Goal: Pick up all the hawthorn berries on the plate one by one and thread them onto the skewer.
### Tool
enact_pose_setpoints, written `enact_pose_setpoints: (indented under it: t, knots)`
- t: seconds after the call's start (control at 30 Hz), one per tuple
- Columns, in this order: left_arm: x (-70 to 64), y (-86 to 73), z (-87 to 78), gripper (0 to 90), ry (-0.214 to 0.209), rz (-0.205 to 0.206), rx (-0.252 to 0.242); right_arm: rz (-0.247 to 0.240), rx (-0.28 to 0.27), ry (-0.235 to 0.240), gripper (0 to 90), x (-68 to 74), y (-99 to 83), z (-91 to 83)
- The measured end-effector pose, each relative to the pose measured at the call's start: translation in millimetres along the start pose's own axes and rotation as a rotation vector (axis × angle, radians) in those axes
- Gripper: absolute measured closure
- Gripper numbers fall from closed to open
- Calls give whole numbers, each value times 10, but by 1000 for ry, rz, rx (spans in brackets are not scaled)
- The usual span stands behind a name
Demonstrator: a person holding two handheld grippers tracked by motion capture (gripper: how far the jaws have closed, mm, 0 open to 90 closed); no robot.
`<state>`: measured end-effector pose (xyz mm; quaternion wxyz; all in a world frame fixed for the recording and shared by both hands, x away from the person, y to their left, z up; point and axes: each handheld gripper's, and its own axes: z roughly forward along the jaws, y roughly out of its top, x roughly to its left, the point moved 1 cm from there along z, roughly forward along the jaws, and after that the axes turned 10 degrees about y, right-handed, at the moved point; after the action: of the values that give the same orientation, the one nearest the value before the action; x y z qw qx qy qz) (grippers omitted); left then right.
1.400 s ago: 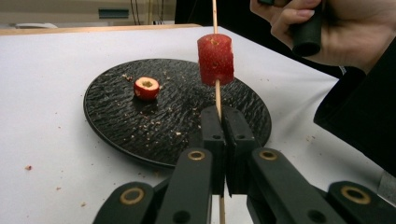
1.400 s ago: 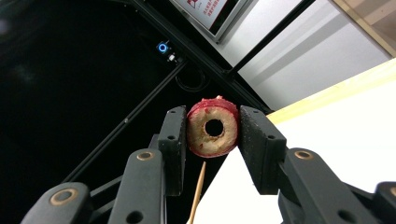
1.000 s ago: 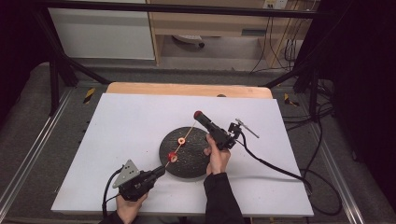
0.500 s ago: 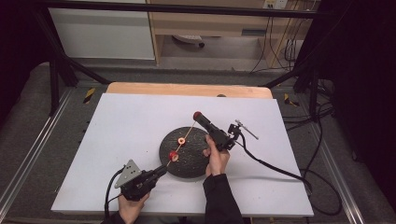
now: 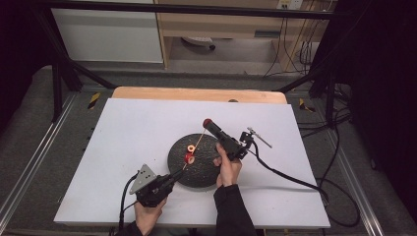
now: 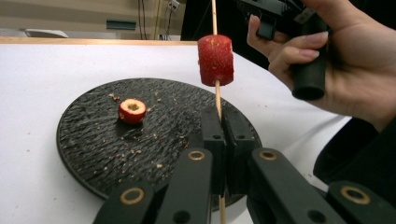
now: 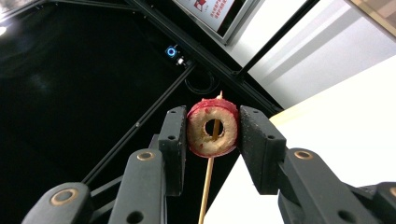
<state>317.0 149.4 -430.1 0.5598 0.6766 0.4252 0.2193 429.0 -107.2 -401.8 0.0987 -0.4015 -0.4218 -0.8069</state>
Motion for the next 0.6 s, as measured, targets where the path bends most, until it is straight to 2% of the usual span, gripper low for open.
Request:
enact_pose_setpoints:
  t: [0.2, 0.37, 0.47, 0.6]
  knots:
    - [-7, 15, 44, 884, 1, -2, -8, -18, -1, 2, 636, 35, 24, -17]
    - [-15, 14, -4, 885, 14, 17, -39, -9, 3, 1, 637, 42, 22, -25]
    - [-39, 20, -23, 886, 20, 13, -58, -1, 4, -1, 638, 22, 30, -18]
    - [-50, 8, -26, 886, 41, 17, -62, 7, -6, -1, 639, 2, 16, -7]
